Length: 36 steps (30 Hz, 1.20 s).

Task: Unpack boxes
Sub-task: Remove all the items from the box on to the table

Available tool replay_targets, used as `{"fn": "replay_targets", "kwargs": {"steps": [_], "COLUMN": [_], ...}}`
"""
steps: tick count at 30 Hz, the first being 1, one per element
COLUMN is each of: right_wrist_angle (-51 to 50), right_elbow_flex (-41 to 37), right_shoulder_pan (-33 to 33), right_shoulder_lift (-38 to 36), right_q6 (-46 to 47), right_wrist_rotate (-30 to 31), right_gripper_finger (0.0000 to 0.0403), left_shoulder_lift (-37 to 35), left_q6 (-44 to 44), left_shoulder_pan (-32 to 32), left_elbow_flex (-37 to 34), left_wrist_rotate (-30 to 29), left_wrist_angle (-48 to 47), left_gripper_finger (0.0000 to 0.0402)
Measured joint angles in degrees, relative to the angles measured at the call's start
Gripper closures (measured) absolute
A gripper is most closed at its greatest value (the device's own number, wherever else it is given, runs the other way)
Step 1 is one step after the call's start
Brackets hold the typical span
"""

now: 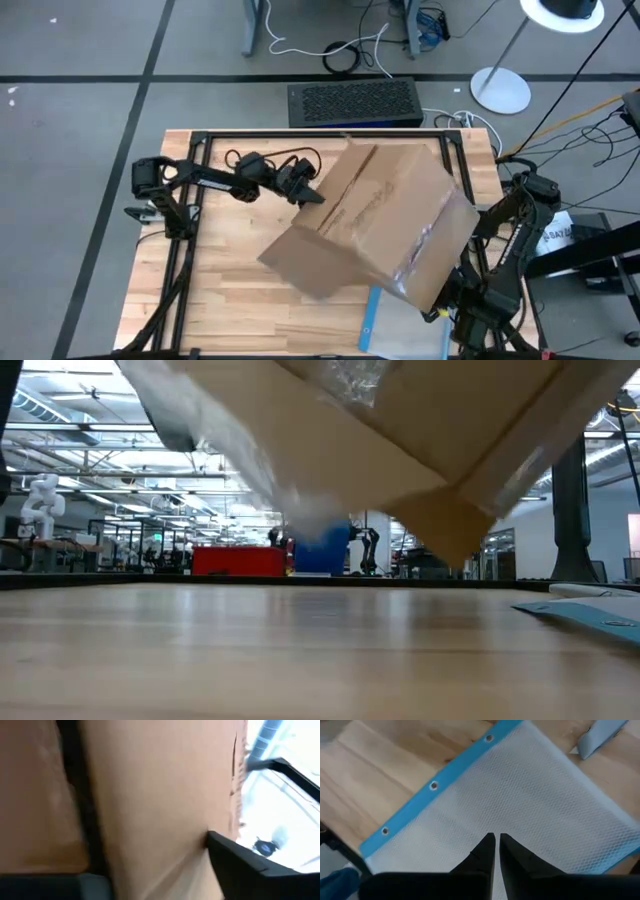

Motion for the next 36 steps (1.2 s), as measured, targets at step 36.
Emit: {"fn": "replay_targets", "kwargs": {"steps": [36], "right_wrist_angle": [-1.4], "right_elbow_flex": [5.5], "right_shoulder_pan": [-0.4], "right_shoulder_lift": [-0.1], "right_q6": [-1.2], "right_wrist_rotate": [2.1], "right_gripper_finger": [0.0385], "left_shoulder_lift": [-3.8], "left_q6": [22.3], "left_shoulder_pan": [13.9], "left_elbow_flex": [3.8], "left_wrist_rotate": [10.9], "left_wrist_angle": [-28.6], "left_gripper_finger": [0.0096]}}
